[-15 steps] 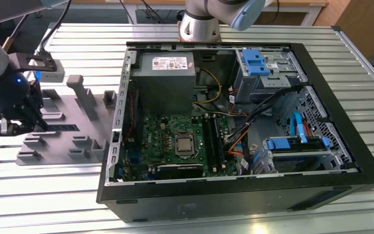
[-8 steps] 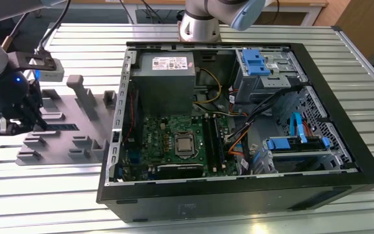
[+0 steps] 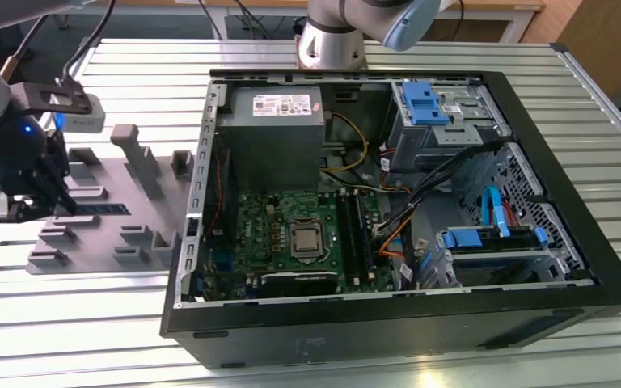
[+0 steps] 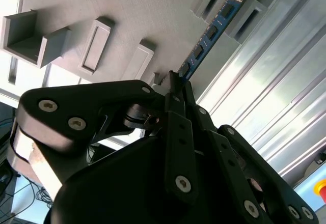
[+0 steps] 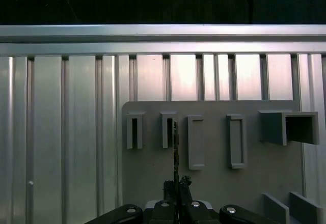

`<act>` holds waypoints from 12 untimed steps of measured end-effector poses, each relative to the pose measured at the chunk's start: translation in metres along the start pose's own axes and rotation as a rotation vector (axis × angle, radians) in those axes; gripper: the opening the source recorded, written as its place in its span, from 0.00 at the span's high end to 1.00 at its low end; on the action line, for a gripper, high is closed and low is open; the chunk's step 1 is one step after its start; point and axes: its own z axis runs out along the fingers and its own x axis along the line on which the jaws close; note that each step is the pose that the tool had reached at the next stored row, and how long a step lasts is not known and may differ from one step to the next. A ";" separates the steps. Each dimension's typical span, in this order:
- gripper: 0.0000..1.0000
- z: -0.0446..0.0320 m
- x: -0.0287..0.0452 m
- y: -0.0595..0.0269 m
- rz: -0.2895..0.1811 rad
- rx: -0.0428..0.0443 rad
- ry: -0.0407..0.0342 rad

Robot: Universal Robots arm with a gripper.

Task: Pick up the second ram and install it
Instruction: 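Pick up the second ram and move it above second insertion slot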

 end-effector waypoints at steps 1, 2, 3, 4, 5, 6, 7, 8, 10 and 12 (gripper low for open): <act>0.86 -0.0005 0.0000 0.0000 0.000 -0.0001 0.0001; 0.86 -0.0009 0.0000 0.0001 0.000 -0.0001 0.0001; 0.86 -0.0010 -0.0001 0.0000 0.000 0.0001 0.0000; 0.86 -0.0011 -0.0001 0.0000 0.000 0.0002 -0.0001; 0.86 -0.0012 -0.0001 0.0001 0.000 0.0001 -0.0001; 0.86 -0.0017 -0.0001 0.0001 0.000 -0.0001 0.0001; 0.86 -0.0023 -0.0001 0.0001 0.000 -0.0001 0.0002; 0.86 -0.0024 -0.0001 0.0001 0.000 -0.0001 0.0003; 0.86 -0.0029 -0.0001 0.0001 0.000 -0.0002 0.0003; 0.86 -0.0034 -0.0001 0.0001 0.000 -0.0002 0.0003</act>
